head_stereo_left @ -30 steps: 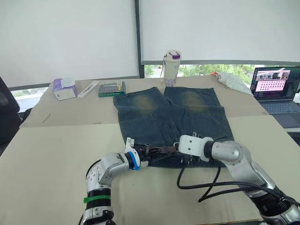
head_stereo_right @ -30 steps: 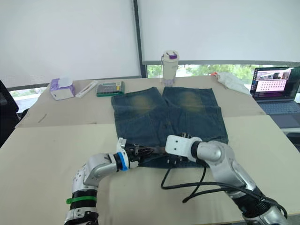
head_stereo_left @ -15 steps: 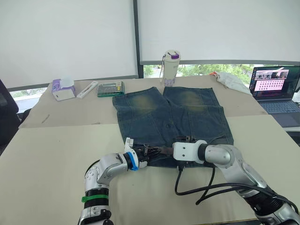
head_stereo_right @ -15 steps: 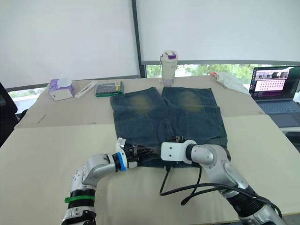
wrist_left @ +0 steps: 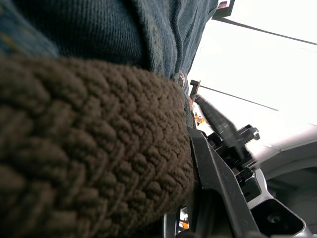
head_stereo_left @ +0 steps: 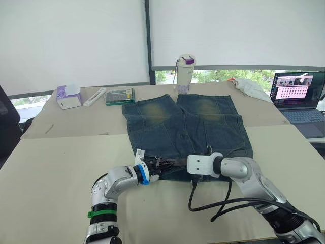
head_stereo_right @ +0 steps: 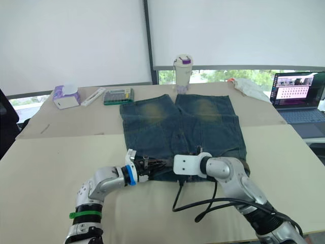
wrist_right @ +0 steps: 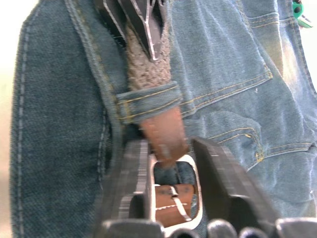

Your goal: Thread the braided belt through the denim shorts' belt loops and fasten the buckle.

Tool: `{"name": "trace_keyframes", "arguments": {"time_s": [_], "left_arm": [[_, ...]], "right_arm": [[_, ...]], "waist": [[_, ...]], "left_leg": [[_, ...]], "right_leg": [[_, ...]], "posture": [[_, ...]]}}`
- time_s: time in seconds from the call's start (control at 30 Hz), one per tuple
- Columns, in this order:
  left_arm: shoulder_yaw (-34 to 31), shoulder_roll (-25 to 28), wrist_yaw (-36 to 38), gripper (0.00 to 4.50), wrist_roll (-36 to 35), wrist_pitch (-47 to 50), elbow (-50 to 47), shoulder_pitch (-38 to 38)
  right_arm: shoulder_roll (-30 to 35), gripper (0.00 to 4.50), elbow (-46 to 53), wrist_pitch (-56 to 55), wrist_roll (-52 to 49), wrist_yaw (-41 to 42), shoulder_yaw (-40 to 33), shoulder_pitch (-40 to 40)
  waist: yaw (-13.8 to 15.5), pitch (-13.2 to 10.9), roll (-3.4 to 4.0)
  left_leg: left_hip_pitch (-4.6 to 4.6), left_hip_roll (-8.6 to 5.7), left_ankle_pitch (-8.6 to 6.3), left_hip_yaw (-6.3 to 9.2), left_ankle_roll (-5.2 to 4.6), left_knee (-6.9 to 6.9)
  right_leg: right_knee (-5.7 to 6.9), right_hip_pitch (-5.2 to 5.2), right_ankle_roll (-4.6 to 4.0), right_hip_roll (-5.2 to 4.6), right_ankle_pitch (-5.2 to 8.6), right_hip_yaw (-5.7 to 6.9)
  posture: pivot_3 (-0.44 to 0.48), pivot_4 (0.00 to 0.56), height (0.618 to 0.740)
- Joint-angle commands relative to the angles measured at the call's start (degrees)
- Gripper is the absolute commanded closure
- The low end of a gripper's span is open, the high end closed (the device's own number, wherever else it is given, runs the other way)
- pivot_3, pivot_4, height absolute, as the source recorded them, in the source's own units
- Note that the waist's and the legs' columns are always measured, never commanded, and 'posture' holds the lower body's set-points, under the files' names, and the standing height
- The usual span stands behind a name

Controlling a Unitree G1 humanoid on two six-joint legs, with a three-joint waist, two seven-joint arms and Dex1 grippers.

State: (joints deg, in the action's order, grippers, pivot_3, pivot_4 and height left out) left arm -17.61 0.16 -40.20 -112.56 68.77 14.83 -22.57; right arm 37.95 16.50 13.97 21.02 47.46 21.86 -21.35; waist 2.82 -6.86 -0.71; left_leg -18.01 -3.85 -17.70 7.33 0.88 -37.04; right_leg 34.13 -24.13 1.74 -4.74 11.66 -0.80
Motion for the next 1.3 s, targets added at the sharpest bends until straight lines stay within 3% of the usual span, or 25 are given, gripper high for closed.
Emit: {"name": "trace_keyframes", "arguments": {"time_s": [0.03, 0.07, 0.2, 0.23, 0.37, 0.43, 0.5, 0.57, 0.73, 0.77, 0.87, 1.1, 1.3], "left_arm": [[3.9, 2.5, 3.8, 4.5, -0.4, 1.7, 0.7, -1.1], [4.8, 4.5, 5.8, 4.5, 0.9, 2.5, -0.3, -1.3], [8.0, 11.5, 13.4, 3.15, 1.9, 5.4, -3.4, -2.5], [9.2, 14.2, 16.8, 2.8, 5.0, 7.3, -5.9, -3.1], [12.2, 26.7, 40.6, 1.48, 21.0, 8.5, -23.3, -6.0], [20.2, 36.8, 58.0, 1.48, 35.9, 1.5, -32.5, -6.5], [30.4, 45.1, 72.8, 1.97, 51.6, -9.8, -37.5, -6.0], [35.8, 47.1, 80.7, 2.59, 60.6, -17.7, -37.1, -5.6], [45.4, 44.7, 84.5, 4.29, 79.5, -29.1, -31.4, -5.4], [47.2, 44.5, 84.9, 4.45, 82.9, -30.6, -30.2, -5.1], [49.2, 43.6, 85.8, 4.45, 89.1, -33.5, -27.3, -3.7], [48.4, 44.8, 87.3, 4.45, 99.5, -40.1, -21.1, -0.2], [45.6, 46.8, 89.1, 4.45, 104.5, -46.1, -17.3, 1.5]], "right_arm": [[0.2, 4.46, 2.6, -1.3, -0.1, -0.2, -1.6, -0.5], [0.3, 4.46, 2.9, -1.3, -0.1, -0.4, -1.9, -0.3], [0.8, 4.5, 3.2, -1.1, -0.3, -0.6, -2.9, 0.4], [0.9, 4.5, 3.5, -0.8, -0.4, -0.7, -3.3, 0.7], [1.6, 4.5, 4.8, 0.9, -1.1, -0.7, -5.4, 2.1], [1.5, 4.5, 5.5, 2.1, -1.6, -0.8, -6.7, 2.9], [1.4, 4.5, 6.0, 3.0, -1.9, -0.7, -7.3, 3.4], [1.5, 4.5, 6.6, 3.8, -1.7, -0.6, -7.7, 3.9], [2.4, 4.5, 8.9, 6.3, -1.6, -0.6, -9.8, 5.1], [3.0, 4.5, 9.4, 6.6, -1.6, -0.4, -10.5, 5.5], [5.6, 4.5, 11.1, 8.1, -1.9, 0.1, -13.9, 7.2], [16.6, 4.5, 11.0, 9.4, -2.3, 0.6, -32.6, 16.8], [19.4, 4.5, 10.1, 9.6, -2.3, -0.4, -37.7, 18.2]], "waist": [[0.0, 0.0, 0.0], [-0.1, 0.0, 0.0], [-0.6, 0.0, 0.0], [-0.7, 0.0, 0.0], [-1.3, -0.1, 0.03], [-1.7, -0.1, 0.06], [-2.1, -0.1, 0.3], [-2.1, -0.1, 0.57], [-2.1, -0.3, 0.3], [-2.1, -0.3, 0.3], [-2.1, -0.3, 0.3], [-1.8, -0.3, 0.32], [-2.4, -0.2, 0.38]], "left_leg": [[0.0, 0.0, 0.0, 0.0, 0.0, 0.0], [-0.01, 0.0, 0.0, 0.0, 0.0, 0.0], [-0.06, 0.01, 0.0, 0.0, 0.0, 0.01], [-0.07, 0.02, 0.0, 0.0, 0.0, 0.01], [-0.12, 0.12, 0.02, -0.06, 0.03, 0.05], [-0.16, 0.14, 0.04, -0.22, 0.08, 0.07], [-0.11, 0.19, 0.04, -0.43, 0.09, 0.2], [-0.06, 0.21, 0.03, -0.63, 0.07, 0.29], [-0.2, 0.45, -0.03, -0.78, -0.05, 0.2], [-0.19, 0.45, -0.06, -0.82, -0.11, 0.19], [-0.2, 0.44, -0.14, -0.86, -0.26, 0.17], [-0.19, 0.57, -0.45, -0.96, -0.85, 0.07], [-0.17, 0.61, -0.45, -1.06, -0.84, 0.09]], "right_leg": [[0.0, -0.01, 0.0, 0.0, 0.0, 0.0], [0.01, -0.01, 0.0, 0.0, 0.0, 0.01], [0.01, -0.1, 0.0, 0.03, 0.0, 0.0], [0.01, -0.12, 0.0, 0.05, 0.0, 0.0], [0.01, -0.17, -0.03, 0.17, 0.0, 0.0], [-0.03, -0.17, -0.05, 0.2, -0.01, 0.03], [-0.06, -0.14, -0.09, 0.24, 0.02, 0.01], [-0.11, -0.06, -0.12, 0.25, 0.04, -0.09], [-0.1, -0.11, -0.15, 0.34, 0.03, -0.06], [-0.1, -0.09, -0.15, 0.33, 0.03, -0.08], [-0.12, -0.1, -0.12, 0.32, 0.03, -0.09], [-0.08, 0.2, -0.04, 0.27, 0.08, -0.14], [-0.03, 0.23, -0.03, 0.35, 0.08, -0.16]], "posture": [[0.0, 0.15, 0.74], [0.0, 0.15, 0.74], [0.0, 0.15, 0.74], [0.0, 0.15, 0.74], [0.0, 0.15, 0.74], [0.0, 0.15, 0.74], [0.0, 0.15, 0.74], [0.0, 0.15, 0.74], [0.0, 0.15, 0.74], [0.0, 0.15, 0.74], [0.0, 0.15, 0.74], [0.0, 0.15, 0.74], [0.0, 0.15, 0.74]]}}
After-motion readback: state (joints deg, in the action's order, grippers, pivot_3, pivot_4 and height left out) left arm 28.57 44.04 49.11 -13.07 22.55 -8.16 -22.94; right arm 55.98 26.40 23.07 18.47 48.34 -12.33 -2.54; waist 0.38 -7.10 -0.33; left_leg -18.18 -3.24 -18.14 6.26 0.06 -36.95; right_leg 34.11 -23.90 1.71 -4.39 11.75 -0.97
